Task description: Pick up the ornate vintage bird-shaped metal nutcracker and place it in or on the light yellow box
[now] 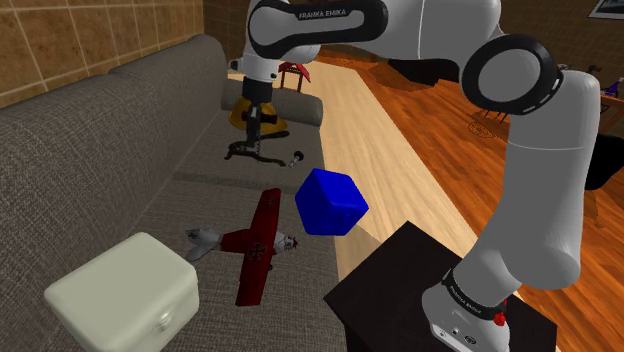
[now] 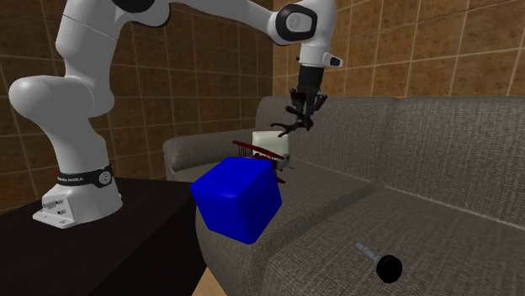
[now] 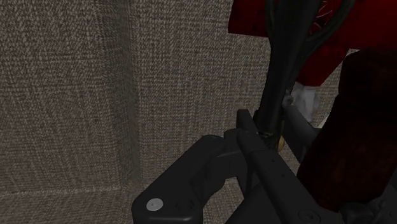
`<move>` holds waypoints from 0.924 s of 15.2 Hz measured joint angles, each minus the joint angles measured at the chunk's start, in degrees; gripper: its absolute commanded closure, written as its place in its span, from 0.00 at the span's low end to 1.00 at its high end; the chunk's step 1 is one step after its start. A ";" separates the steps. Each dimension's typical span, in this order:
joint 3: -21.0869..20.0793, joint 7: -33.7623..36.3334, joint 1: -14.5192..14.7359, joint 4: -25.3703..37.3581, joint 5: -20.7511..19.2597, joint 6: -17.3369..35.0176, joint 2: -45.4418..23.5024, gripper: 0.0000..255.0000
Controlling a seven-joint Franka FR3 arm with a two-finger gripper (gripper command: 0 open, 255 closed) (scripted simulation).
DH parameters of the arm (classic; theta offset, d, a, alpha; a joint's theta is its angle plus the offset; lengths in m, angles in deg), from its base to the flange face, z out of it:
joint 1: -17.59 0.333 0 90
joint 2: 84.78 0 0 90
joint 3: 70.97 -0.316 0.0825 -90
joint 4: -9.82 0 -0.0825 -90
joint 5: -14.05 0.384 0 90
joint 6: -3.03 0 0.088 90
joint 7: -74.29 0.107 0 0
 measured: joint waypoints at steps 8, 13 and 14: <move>-2.57 8.41 6.20 -2.19 -0.41 2.30 1.30 1.00; -4.03 14.01 10.39 0.32 -1.15 2.93 -0.88 1.00; -4.38 15.44 11.50 0.83 -1.38 3.14 -1.34 1.00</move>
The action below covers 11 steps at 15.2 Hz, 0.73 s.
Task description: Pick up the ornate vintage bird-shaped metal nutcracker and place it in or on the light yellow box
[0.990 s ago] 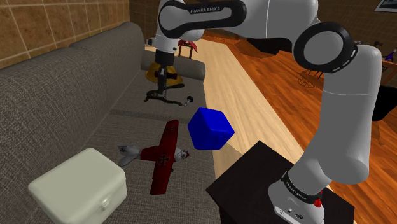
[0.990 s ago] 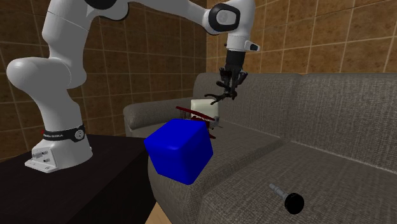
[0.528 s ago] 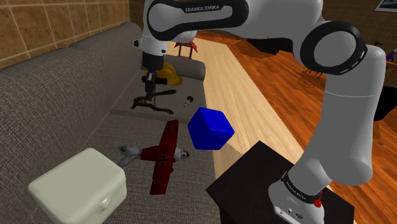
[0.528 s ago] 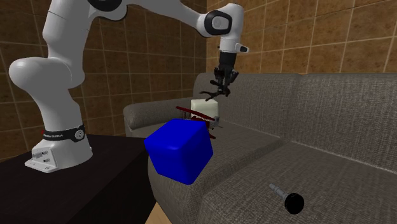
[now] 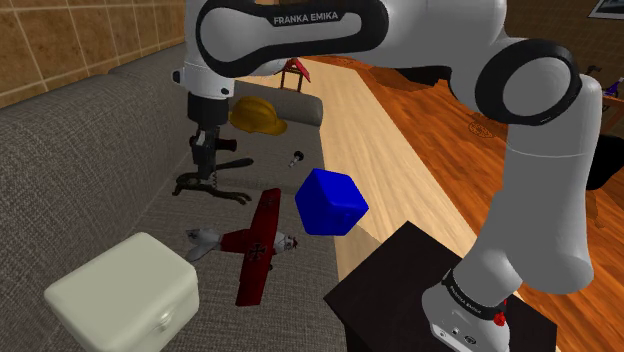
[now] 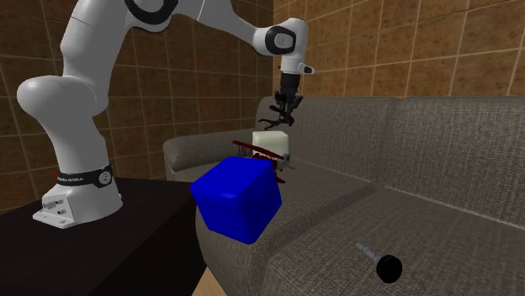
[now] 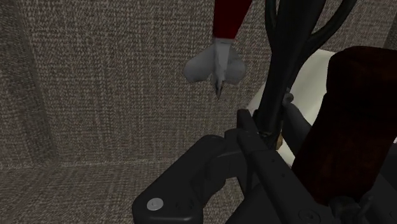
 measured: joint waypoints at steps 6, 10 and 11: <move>-1.42 7.12 5.67 7.14 -1.47 -1.37 -4.63 1.00; -2.17 11.83 9.85 12.56 -2.59 -2.33 -8.38 1.00; -2.28 13.04 10.97 14.95 -2.95 -3.18 -9.73 1.00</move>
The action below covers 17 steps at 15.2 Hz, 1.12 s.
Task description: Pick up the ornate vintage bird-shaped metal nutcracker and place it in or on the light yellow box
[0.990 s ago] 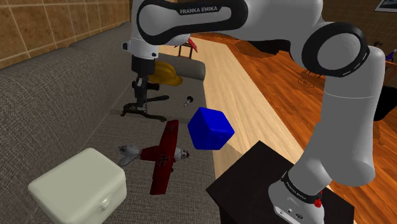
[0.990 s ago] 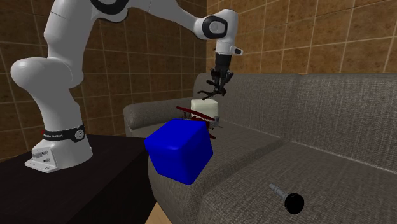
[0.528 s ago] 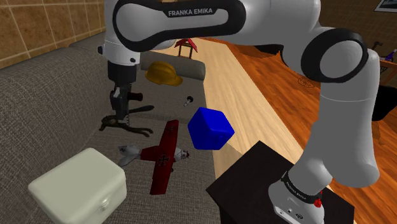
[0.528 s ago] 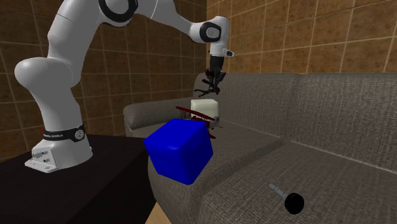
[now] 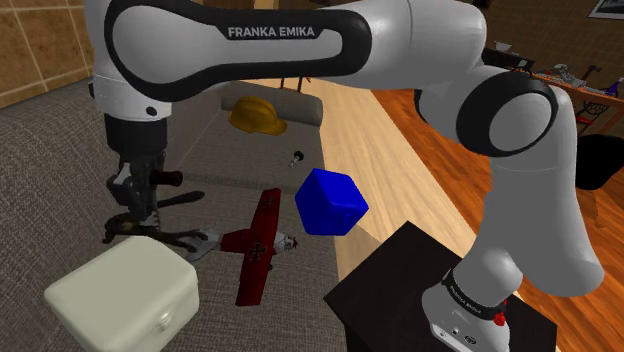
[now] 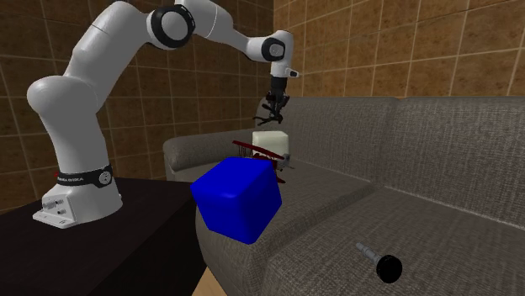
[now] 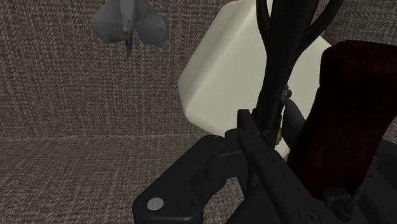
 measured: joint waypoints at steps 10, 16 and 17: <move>-0.25 5.95 6.61 13.06 -1.98 -2.15 -9.93 1.00; -0.23 5.58 6.36 8.91 -1.90 2.25 -9.58 1.00; -0.20 5.50 6.45 10.03 -1.95 2.09 -10.29 1.00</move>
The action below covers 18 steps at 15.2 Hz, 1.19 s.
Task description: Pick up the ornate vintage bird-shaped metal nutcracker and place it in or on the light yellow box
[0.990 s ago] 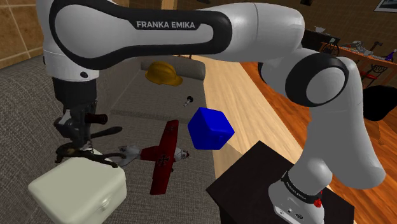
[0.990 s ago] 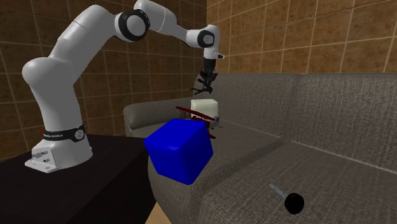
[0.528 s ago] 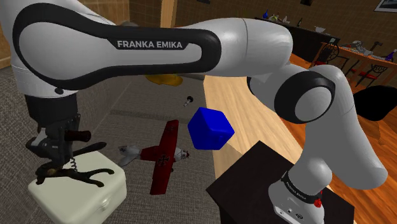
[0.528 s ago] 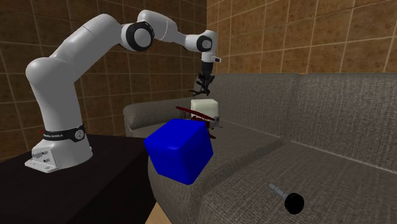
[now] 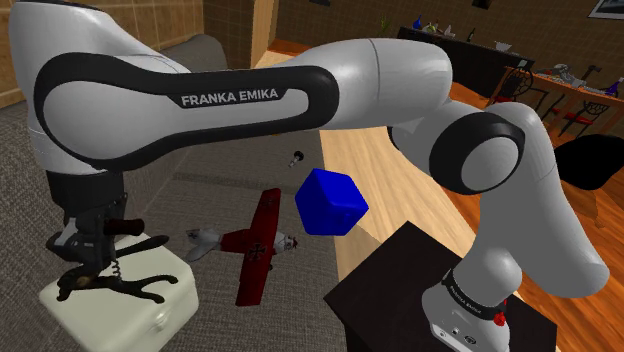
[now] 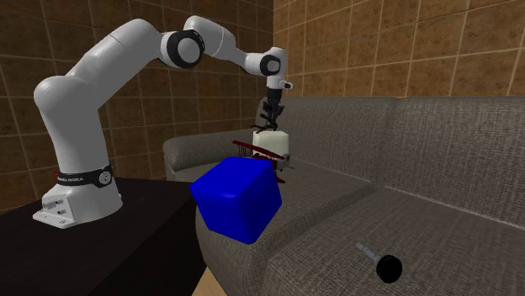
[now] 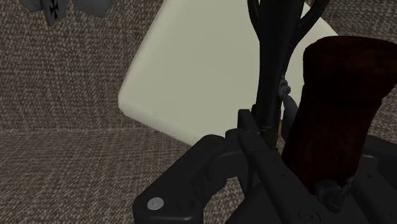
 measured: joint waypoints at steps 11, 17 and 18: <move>0.11 -0.14 -0.17 -2.18 0.02 2.02 0.20 0.00; 0.06 -0.10 -0.27 0.92 0.06 -1.90 0.38 0.00; 0.06 -0.10 -0.29 2.51 0.05 -3.45 0.24 0.00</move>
